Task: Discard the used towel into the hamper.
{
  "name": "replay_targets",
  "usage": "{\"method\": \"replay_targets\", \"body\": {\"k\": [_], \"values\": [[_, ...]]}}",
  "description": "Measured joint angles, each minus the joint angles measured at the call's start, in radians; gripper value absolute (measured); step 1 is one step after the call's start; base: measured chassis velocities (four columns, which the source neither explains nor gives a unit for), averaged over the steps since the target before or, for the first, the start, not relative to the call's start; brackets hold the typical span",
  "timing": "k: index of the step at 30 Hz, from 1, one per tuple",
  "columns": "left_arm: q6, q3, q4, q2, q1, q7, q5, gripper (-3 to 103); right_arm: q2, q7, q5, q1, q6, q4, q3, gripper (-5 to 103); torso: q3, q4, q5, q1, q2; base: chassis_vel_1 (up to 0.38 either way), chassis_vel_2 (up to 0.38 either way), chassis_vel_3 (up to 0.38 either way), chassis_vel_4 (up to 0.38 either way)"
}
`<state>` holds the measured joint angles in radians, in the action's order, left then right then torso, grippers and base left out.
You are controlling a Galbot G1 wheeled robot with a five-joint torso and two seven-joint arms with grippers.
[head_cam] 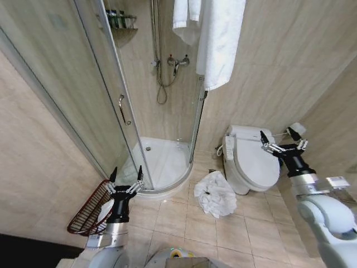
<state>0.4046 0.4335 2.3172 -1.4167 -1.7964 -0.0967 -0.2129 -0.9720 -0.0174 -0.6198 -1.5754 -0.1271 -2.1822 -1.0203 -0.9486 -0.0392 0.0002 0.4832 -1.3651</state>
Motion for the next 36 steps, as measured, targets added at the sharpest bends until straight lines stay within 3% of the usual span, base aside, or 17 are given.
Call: {"method": "replay_targets", "body": {"k": [11, 36], "values": [[0.012, -0.004, 0.016, -0.036, -0.013, 0.000, 0.001, 100, -0.045, 0.021, 0.010, -0.014, -0.017, -0.014, 0.023, 100, 0.000, -0.0001, -0.0002, 0.000, 0.000, 0.005, 0.009, 0.011, 0.009], [0.030, -0.005, -0.005, -0.024, -0.010, -0.009, 0.034, 100, -0.118, 0.053, 0.037, -0.051, -0.056, -0.062, 0.003, 100, 0.000, 0.0001, -0.0002, 0.000, 0.000, 0.049, 0.049, 0.050, 0.046]]}}
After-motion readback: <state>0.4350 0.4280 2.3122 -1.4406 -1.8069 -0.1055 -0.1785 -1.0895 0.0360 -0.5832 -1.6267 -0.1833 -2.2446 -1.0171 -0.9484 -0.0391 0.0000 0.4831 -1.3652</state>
